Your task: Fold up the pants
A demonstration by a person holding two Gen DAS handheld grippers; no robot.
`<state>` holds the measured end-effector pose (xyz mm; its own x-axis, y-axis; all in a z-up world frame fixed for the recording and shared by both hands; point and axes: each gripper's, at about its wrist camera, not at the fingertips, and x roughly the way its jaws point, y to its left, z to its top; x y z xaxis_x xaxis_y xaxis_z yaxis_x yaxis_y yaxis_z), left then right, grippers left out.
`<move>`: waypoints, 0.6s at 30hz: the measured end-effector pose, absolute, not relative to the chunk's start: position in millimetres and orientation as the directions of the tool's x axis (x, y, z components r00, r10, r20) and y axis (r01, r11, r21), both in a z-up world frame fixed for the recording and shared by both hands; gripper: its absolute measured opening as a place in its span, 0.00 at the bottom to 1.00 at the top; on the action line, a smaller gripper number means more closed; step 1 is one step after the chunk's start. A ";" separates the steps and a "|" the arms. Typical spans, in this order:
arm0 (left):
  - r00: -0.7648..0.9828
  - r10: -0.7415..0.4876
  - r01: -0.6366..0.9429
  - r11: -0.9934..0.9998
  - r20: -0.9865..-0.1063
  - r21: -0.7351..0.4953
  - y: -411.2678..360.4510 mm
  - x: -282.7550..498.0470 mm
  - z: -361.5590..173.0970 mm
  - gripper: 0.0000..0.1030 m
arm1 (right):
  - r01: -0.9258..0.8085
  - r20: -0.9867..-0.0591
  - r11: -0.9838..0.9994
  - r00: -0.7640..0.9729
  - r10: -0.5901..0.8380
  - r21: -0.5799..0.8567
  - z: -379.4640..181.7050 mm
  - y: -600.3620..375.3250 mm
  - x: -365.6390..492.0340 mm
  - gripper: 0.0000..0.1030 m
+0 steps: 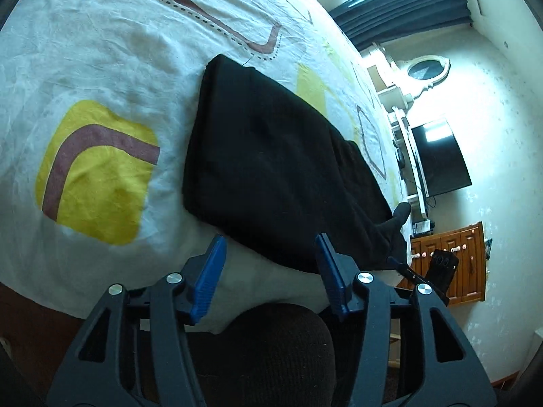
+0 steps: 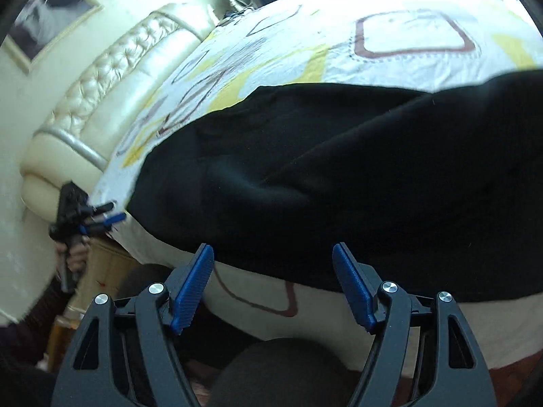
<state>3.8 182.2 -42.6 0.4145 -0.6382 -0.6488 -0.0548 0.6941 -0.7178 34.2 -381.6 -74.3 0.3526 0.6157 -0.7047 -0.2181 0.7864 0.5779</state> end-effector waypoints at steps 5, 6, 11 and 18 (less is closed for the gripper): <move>0.450 -0.617 -0.093 0.687 -0.646 -0.721 164.8 4.2 -36.3 0.58 | -0.003 -0.594 0.651 0.405 0.695 0.759 -91.5 -415.2 41.5 0.70; 0.450 -0.616 -0.101 0.684 -0.647 -0.722 161.5 5.3 -38.3 0.58 | 0.037 -0.567 0.609 0.415 0.712 0.792 -96.6 -420.9 42.0 0.70; 0.477 -0.606 -0.174 0.645 -0.636 -0.744 147.8 11.5 -45.7 0.58 | 0.215 -0.494 0.452 0.512 0.703 0.866 -119.2 -448.3 37.6 0.70; 0.475 -0.547 -0.178 0.708 -0.690 -0.684 129.9 25.1 -48.4 0.66 | 0.274 -0.493 0.427 0.652 0.576 0.862 -113.5 -487.8 48.0 0.70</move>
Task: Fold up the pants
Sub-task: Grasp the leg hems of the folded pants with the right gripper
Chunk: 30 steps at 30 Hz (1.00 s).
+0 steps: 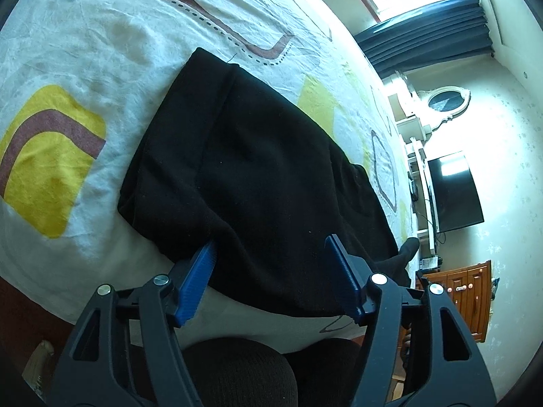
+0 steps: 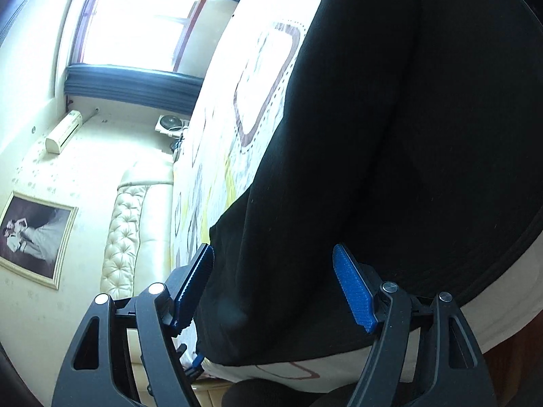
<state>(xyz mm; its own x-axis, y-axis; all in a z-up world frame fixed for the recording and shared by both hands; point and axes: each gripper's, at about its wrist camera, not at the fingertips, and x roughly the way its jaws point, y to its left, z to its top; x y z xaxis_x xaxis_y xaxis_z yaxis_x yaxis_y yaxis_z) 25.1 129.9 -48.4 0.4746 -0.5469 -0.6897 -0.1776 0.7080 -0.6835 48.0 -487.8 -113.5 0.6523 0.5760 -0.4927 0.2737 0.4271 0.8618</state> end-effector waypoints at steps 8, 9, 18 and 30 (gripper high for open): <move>0.466 -0.550 -0.160 0.718 -0.693 -0.677 122.7 24.5 -52.7 0.82 | 0.309 -0.446 0.329 0.717 0.535 0.892 -123.5 -499.8 45.3 0.70; 0.468 -0.554 -0.168 0.710 -0.689 -0.684 124.1 24.1 -53.1 0.82 | 0.310 -0.438 0.317 0.735 0.517 0.896 -121.4 -508.4 43.5 0.70; 0.464 -0.559 -0.169 0.705 -0.687 -0.689 125.0 22.9 -56.7 0.84 | 0.512 -0.593 0.491 0.805 0.012 0.705 -75.5 -660.5 -24.2 0.70; 0.461 -0.491 -0.211 0.749 -0.739 -0.629 110.3 28.3 -51.3 0.90 | 0.499 -0.806 0.744 0.585 0.089 0.444 -100.2 -761.0 53.8 0.59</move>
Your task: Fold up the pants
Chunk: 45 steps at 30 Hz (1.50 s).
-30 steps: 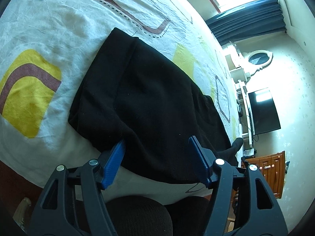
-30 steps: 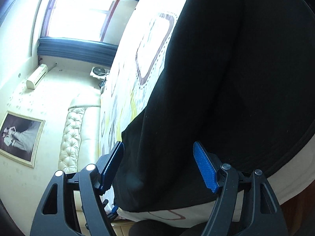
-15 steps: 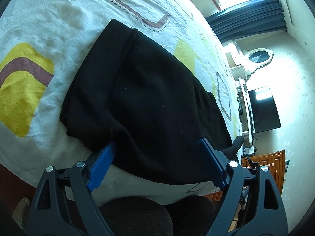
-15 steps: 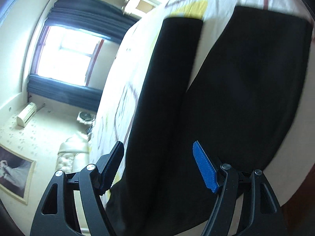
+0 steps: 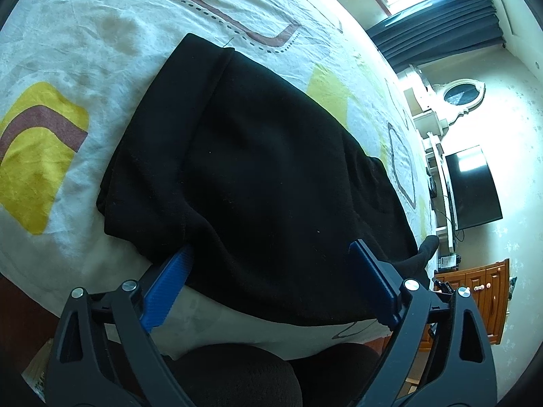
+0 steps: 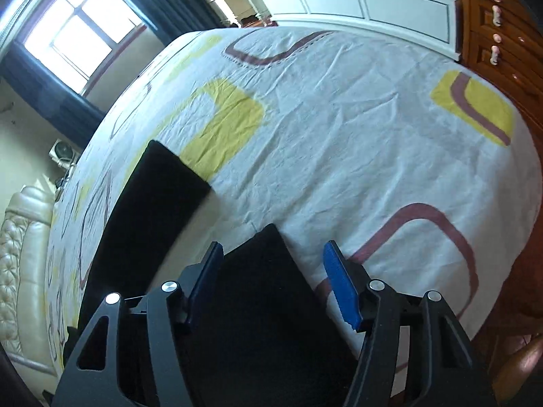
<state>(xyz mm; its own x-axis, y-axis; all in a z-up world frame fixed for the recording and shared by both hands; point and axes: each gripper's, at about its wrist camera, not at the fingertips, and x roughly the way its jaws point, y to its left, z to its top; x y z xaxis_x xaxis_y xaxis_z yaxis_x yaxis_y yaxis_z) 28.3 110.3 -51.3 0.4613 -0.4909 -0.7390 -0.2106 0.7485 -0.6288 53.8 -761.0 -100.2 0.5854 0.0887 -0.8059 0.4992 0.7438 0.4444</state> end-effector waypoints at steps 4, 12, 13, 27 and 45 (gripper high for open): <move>0.466 -0.481 -0.230 0.744 -0.742 -0.627 108.7 30.7 -52.5 0.92 | 0.440 -0.856 0.851 0.516 0.020 0.285 -101.6 -752.4 56.0 0.30; 0.479 -0.443 -0.228 0.771 -0.757 -0.595 98.7 36.1 -52.7 0.97 | 0.411 -0.838 0.906 0.526 -0.148 0.098 -81.7 -752.9 68.1 0.11; 0.485 -0.440 -0.224 0.773 -0.756 -0.594 97.6 35.2 -52.9 0.97 | 0.412 -0.846 0.907 0.511 -0.151 0.087 -89.5 -754.1 73.6 0.11; 0.512 -0.466 -0.214 0.745 -0.722 -0.632 107.6 28.7 -56.8 0.97 | 0.427 -0.524 0.387 0.830 0.189 0.817 -99.6 -782.1 50.9 0.47; 0.517 -0.479 -0.222 0.726 -0.710 -0.651 113.7 22.9 -56.6 0.97 | 0.427 -0.523 0.406 0.837 0.160 0.808 -92.8 -748.7 80.5 0.10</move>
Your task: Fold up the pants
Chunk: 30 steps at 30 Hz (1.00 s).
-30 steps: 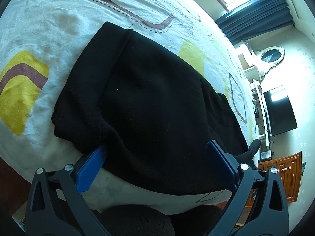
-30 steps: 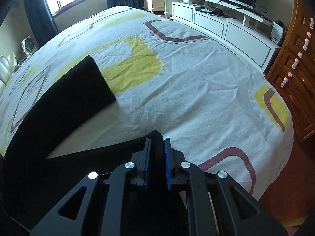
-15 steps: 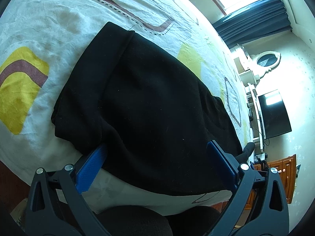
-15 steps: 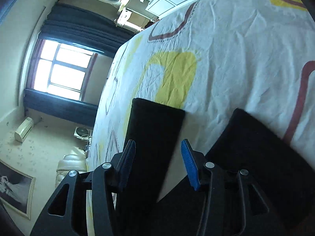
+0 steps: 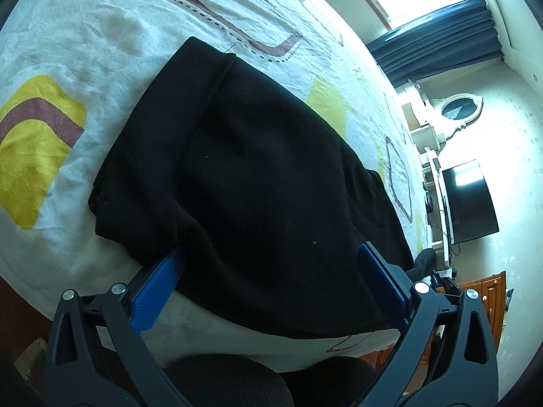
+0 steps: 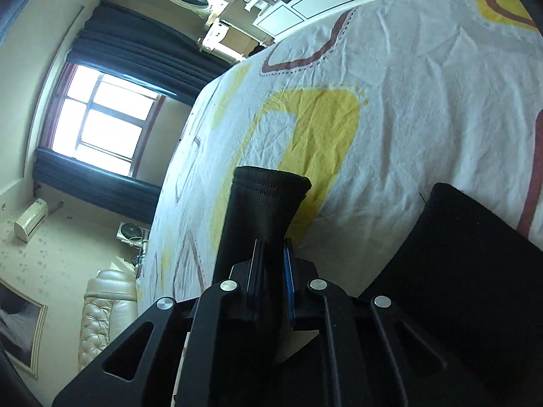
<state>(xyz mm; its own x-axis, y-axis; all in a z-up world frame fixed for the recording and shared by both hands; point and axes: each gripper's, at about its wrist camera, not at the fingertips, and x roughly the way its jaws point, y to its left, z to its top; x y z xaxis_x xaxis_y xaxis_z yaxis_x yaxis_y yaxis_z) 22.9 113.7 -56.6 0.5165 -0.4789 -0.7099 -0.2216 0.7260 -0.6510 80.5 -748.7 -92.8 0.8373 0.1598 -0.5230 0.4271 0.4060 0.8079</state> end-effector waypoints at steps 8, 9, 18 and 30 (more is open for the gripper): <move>0.513 -0.467 -0.231 0.733 -0.720 -0.640 107.7 25.2 -54.2 0.97 | 0.411 -0.493 0.427 0.865 0.096 0.805 -60.5 -762.6 -9.5 0.05; 0.512 -0.465 -0.231 0.735 -0.722 -0.637 106.9 25.4 -54.1 0.97 | 0.417 -0.502 0.411 0.856 0.120 0.811 -69.0 -763.0 -14.6 0.05; 0.513 -0.462 -0.226 0.740 -0.724 -0.633 104.9 27.1 -53.9 0.97 | 0.385 -0.485 0.362 0.839 0.247 0.849 -105.3 -736.6 48.0 0.06; 0.513 -0.480 -0.239 0.717 -0.712 -0.655 113.2 29.5 -55.7 0.97 | 0.514 -0.583 0.352 0.803 0.123 0.782 -120.0 -728.5 95.6 0.51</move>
<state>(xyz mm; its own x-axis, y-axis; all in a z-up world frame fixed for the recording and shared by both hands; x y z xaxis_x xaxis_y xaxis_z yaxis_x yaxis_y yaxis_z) 29.5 113.2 -55.7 0.5130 -0.4799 -0.7118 -0.2388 0.7167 -0.6553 95.6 -728.5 -120.0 0.8028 0.1231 -0.5833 0.5143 0.3520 0.7821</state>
